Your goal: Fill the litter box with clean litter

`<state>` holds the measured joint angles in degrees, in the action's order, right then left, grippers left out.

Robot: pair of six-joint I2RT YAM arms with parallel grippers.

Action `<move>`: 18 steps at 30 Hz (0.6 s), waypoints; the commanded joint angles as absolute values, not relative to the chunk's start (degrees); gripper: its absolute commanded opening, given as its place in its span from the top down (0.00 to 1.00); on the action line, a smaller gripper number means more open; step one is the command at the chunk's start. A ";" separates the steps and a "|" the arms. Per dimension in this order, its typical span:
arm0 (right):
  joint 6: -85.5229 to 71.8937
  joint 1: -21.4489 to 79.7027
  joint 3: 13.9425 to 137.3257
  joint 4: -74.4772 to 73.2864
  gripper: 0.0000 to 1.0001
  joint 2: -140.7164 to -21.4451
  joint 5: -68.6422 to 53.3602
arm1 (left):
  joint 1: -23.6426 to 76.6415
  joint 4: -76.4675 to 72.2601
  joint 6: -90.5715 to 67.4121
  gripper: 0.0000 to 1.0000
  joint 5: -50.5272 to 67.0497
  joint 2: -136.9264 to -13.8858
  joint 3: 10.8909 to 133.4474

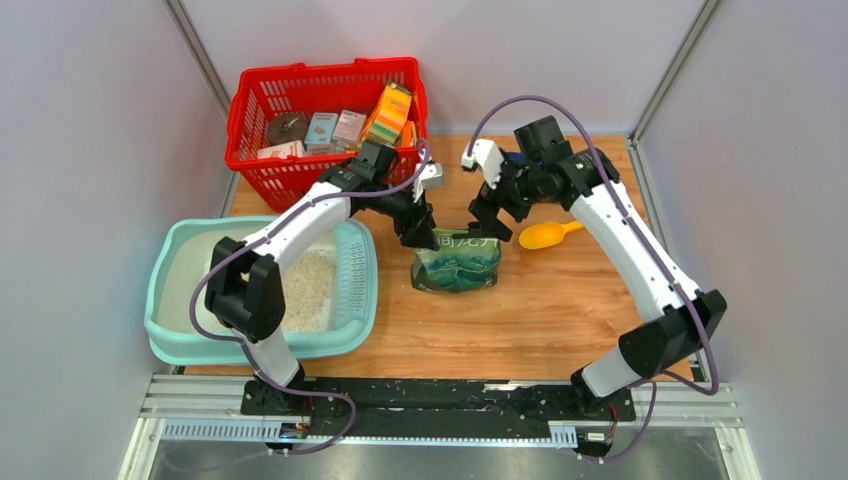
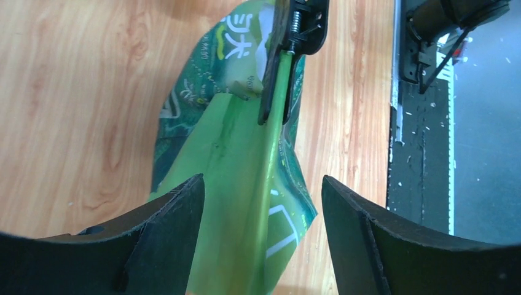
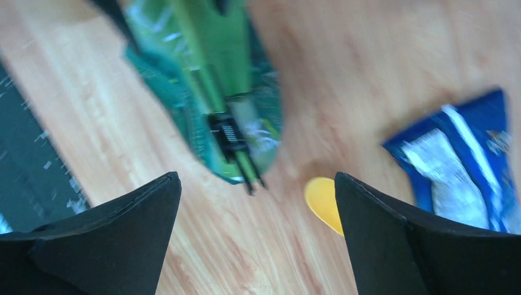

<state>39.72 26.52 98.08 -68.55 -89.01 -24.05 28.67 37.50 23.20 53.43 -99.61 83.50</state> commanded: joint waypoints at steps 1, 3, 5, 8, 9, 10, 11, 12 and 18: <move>21.38 26.28 95.90 -54.24 0.00 -84.11 -0.60 | 26.03 35.59 22.24 0.22 51.33 -93.09 85.25; 17.43 26.10 95.89 -53.17 0.00 -84.11 5.60 | 24.97 35.95 21.27 0.22 51.33 -91.85 85.61; 15.22 26.10 95.63 -53.17 0.00 -84.20 11.67 | 23.38 35.77 20.92 0.21 51.15 -89.13 84.91; 12.05 26.10 93.09 -50.91 0.00 -83.94 20.62 | 21.89 35.86 20.57 0.21 48.01 -85.18 83.85; 12.04 26.10 91.86 -49.76 0.00 -83.85 23.53 | 21.80 36.56 20.57 0.21 46.42 -84.12 83.85; 13.09 26.02 90.80 -48.79 0.00 -83.93 28.60 | 21.71 37.17 20.57 0.21 44.93 -82.46 84.11; 13.53 26.10 89.31 -47.91 0.00 -84.11 30.57 | 21.62 37.70 20.57 0.21 41.95 -81.40 84.20; 13.80 26.02 88.69 -47.38 0.00 -84.20 31.98 | 21.62 38.23 20.48 0.21 40.36 -80.60 84.03; 13.62 25.75 90.41 -41.57 0.00 -87.35 32.70 | 21.18 41.74 19.86 0.19 26.91 -74.19 82.97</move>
<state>15.57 25.78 86.63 -49.04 -85.47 27.44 21.61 38.54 20.64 37.26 -77.89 83.50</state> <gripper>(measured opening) 0.999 0.802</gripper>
